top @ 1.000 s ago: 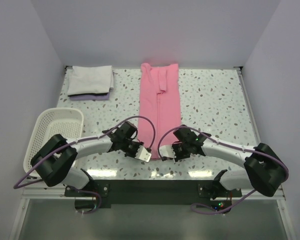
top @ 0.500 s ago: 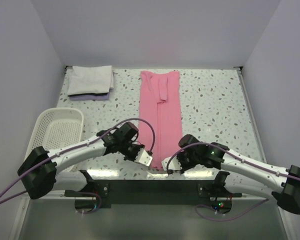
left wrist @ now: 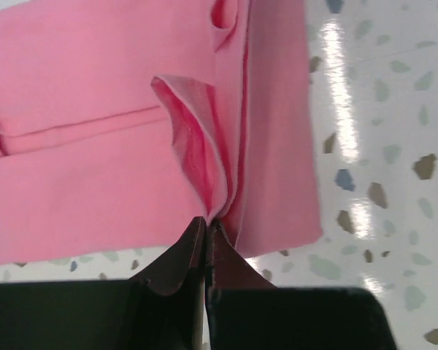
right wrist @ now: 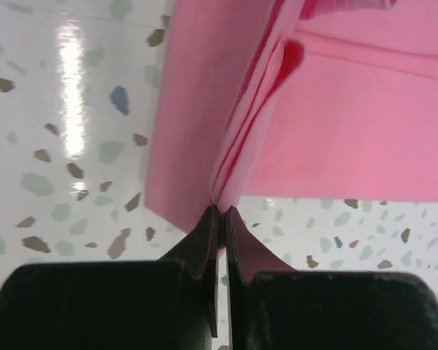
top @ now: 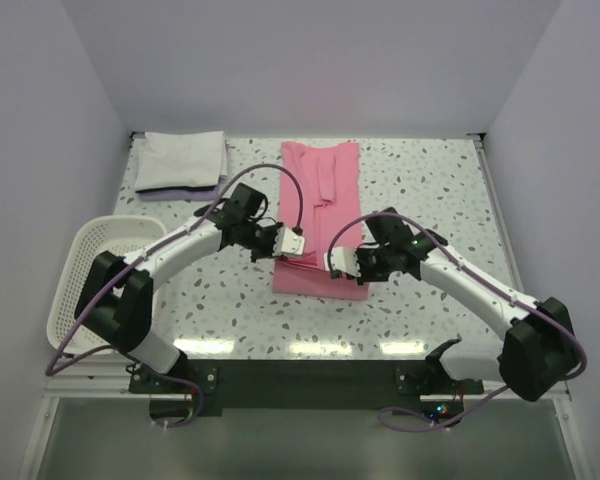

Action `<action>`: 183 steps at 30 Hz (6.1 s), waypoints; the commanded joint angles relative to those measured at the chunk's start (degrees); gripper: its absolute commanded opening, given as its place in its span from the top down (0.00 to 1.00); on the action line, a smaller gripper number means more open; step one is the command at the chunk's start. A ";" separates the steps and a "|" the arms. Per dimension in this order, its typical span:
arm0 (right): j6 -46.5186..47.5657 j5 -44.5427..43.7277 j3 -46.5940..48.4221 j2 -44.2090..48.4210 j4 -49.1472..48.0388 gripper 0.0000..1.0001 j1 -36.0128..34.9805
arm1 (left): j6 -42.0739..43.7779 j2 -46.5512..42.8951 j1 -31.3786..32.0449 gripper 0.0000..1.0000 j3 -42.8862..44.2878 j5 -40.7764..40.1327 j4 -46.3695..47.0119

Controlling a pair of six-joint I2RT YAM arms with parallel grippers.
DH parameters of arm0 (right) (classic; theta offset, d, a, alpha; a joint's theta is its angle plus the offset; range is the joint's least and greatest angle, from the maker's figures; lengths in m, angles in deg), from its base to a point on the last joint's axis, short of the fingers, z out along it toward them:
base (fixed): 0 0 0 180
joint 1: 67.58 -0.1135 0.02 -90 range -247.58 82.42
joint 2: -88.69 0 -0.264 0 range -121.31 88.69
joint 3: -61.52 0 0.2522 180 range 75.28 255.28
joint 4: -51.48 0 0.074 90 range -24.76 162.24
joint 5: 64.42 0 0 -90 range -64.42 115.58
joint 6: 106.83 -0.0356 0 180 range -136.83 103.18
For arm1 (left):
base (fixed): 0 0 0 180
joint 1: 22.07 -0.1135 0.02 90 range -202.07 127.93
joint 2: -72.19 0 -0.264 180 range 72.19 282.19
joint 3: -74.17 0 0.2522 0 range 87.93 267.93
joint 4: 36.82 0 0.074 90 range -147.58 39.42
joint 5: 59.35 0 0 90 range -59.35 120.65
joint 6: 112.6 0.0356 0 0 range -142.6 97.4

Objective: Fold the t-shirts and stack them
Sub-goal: Fold the tshirt

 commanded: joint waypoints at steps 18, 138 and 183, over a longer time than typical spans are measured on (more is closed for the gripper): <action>13.92 6.11 32.96 -34.46 -7.31 1.00 13.96 | 4.37 28.38 -11.29 1.00 30.92 2.16 6.74; -3.14 3.38 16.34 3.68 27.41 1.00 5.33 | -13.82 -14.35 -0.30 1.00 -0.29 6.39 -8.38; -10.95 16.11 16.33 -22.96 18.33 0.49 14.21 | -18.65 -0.94 -7.34 0.56 -5.73 12.01 2.95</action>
